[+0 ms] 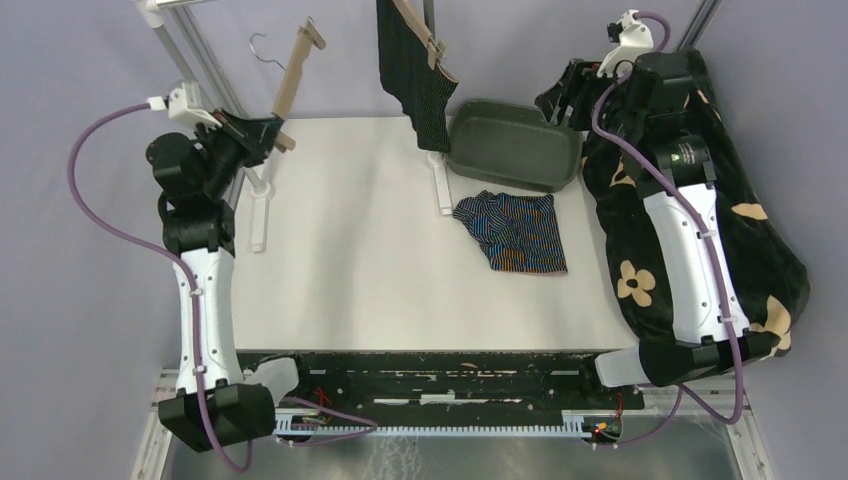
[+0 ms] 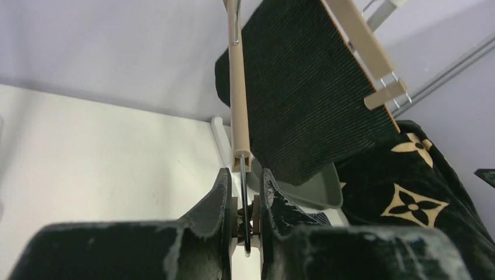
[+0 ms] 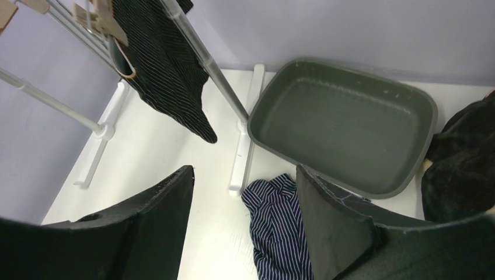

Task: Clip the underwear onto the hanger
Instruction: Pick up the hanger from the clothesline, then clamp the underwear onto the hanger.

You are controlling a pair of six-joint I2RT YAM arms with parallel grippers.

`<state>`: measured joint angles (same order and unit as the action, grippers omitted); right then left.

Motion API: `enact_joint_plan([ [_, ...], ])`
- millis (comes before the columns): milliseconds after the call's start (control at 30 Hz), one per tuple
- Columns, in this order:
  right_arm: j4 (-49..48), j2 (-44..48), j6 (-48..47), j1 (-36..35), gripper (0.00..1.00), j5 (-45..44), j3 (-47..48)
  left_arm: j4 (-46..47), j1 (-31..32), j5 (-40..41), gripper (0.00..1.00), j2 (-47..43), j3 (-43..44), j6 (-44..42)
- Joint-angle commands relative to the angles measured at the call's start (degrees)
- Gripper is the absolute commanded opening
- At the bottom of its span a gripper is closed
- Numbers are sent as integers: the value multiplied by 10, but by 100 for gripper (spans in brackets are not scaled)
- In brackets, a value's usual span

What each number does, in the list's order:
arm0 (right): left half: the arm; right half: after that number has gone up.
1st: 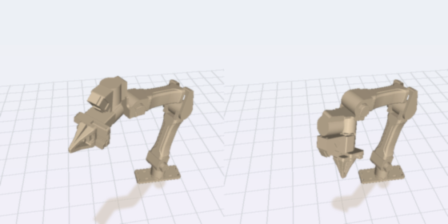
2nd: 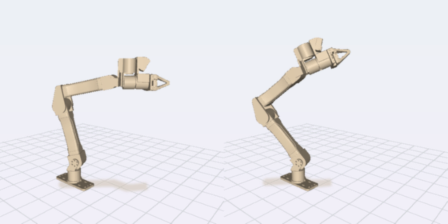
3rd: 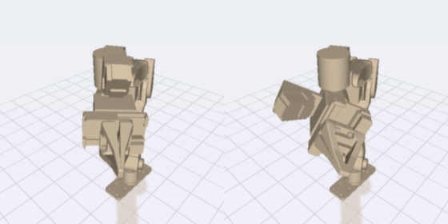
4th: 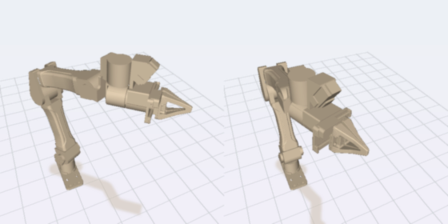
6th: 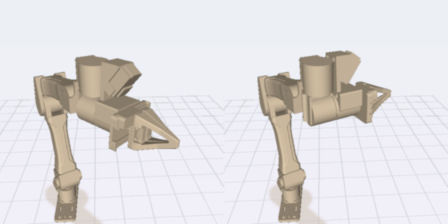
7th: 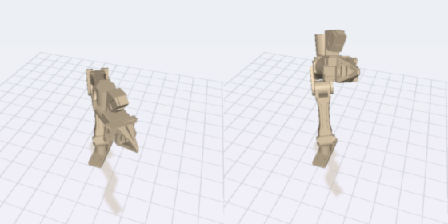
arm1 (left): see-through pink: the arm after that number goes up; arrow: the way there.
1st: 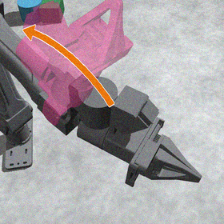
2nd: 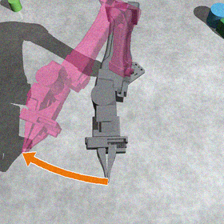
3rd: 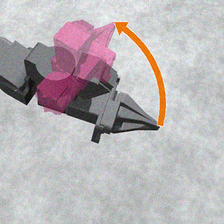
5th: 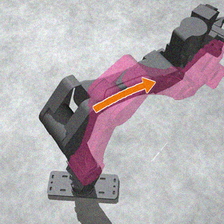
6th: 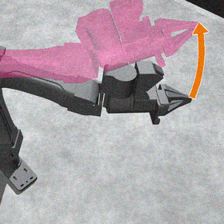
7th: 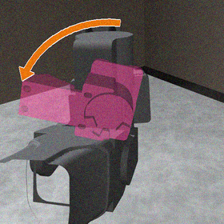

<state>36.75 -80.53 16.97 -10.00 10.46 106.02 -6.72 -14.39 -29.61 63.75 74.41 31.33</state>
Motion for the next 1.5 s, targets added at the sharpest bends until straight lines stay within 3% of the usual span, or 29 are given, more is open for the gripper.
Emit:
enact_joint_plan([
  [0,-30,-9,17,3,73,-5,-46,53,50,51,3,-59,-73,-9],
  [333,-64,-39,45,-5,70,-30,-217,126,153,178,3,-109,-262,17],
  [667,-92,-26,89,-3,74,-167,-411,241,221,245,3,-140,-401,60],
  [1033,-150,-55,145,40,75,-181,-528,288,242,243,3,-117,-443,69],
  [1467,-135,-41,148,57,74,-192,-599,306,255,240,3,-95,-440,73],
])
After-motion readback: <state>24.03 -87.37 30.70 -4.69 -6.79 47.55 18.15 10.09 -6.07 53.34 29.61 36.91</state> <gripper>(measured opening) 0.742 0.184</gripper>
